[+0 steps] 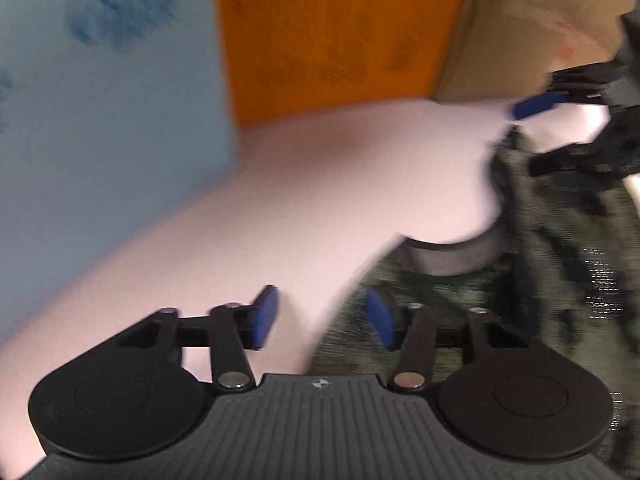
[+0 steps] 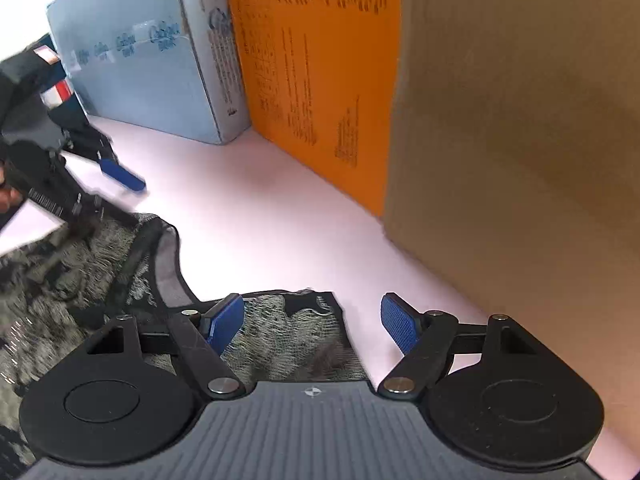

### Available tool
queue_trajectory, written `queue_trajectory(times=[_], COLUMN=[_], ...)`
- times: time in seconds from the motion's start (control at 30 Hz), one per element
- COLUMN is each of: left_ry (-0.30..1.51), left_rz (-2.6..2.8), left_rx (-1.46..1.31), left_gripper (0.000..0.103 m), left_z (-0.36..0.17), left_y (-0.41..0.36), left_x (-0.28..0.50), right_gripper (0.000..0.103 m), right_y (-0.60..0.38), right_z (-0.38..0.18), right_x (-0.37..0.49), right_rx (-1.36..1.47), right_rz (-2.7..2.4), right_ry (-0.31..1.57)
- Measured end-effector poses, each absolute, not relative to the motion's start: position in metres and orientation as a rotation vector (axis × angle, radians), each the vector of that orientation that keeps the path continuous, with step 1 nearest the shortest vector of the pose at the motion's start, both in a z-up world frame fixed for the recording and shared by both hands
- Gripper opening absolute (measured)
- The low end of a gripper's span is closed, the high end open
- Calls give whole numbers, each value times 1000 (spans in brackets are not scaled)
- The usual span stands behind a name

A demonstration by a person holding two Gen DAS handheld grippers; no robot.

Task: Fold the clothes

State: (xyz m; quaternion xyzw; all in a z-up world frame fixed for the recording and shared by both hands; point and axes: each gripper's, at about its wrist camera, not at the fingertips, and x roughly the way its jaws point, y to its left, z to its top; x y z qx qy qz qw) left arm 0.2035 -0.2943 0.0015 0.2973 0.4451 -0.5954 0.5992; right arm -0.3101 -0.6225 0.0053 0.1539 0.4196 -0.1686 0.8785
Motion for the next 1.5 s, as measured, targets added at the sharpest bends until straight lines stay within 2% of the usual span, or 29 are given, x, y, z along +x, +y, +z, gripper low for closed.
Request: queue_trajectory(times=[0.03,0.1,0.17,0.2,0.23,0.3,0.37,0.5,0.63,0.9,0.93,0.97,1.0,1.07,1.17,1.2,1.23,1.27,1.33,1.37,1.4,1.5], left_ry=[1036,1030,1010,992,982,1035,1082,1036,1021,734,737,741,728,665,504,453,406,367,306,287,269,206], left_rz=[-1399,-1421,-1412,-1376,-1318,-1227,-1201,-1161,-1016,-865,-864,-866,-863,-879,-887,-885,-873,-855,-813,-782,-754,-735], left_rx=[717,788,856,880,882,823,786,801,695,856,868,883,904,929,954,948,944,943,915,898,888,969], left_gripper=[74,74,66,47,25,1,1,1,1,1,1,1,1,4,10,18,32,39,66,73,84,85], left_z=[2,2,5,8,11,16,19,30,44,61,58,54,54,62,98,114,130,146,174,184,189,176], left_y=[-298,-306,-310,-313,-315,-320,-322,-327,-332,-372,-376,-378,-379,-374,-352,-341,-327,-312,-271,-246,-217,-137], left_x=[201,194,190,189,191,204,211,213,240,217,215,213,210,205,196,192,187,181,156,140,125,78], right_gripper=[72,64,35,23,2,3,3,3,3,2,7,20,23,50,62,63,63,64,66,70,73,77], right_y=[-623,-624,-620,-621,-623,-626,-622,-616,-617,-631,-632,-630,-627,-616,-595,-585,-574,-563,-541,-530,-519,-485], right_z=[3,-1,-1,1,2,5,7,17,28,41,39,39,41,53,77,84,84,84,84,84,84,83], right_x=[-308,-304,-303,-302,-301,-298,-295,-292,-285,-255,-254,-255,-256,-268,-301,-315,-330,-345,-375,-389,-404,-449], right_rx=[326,337,305,314,326,344,308,286,247,149,168,162,154,109,64,67,86,104,140,159,177,232], right_rz=[-339,-315,-310,-312,-314,-332,-344,-398,-480,-734,-730,-733,-735,-714,-718,-729,-748,-767,-804,-823,-842,-898], right_ry=[905,963,1000,1002,1005,1013,1034,1011,984,927,938,937,933,889,814,787,778,770,752,742,733,705])
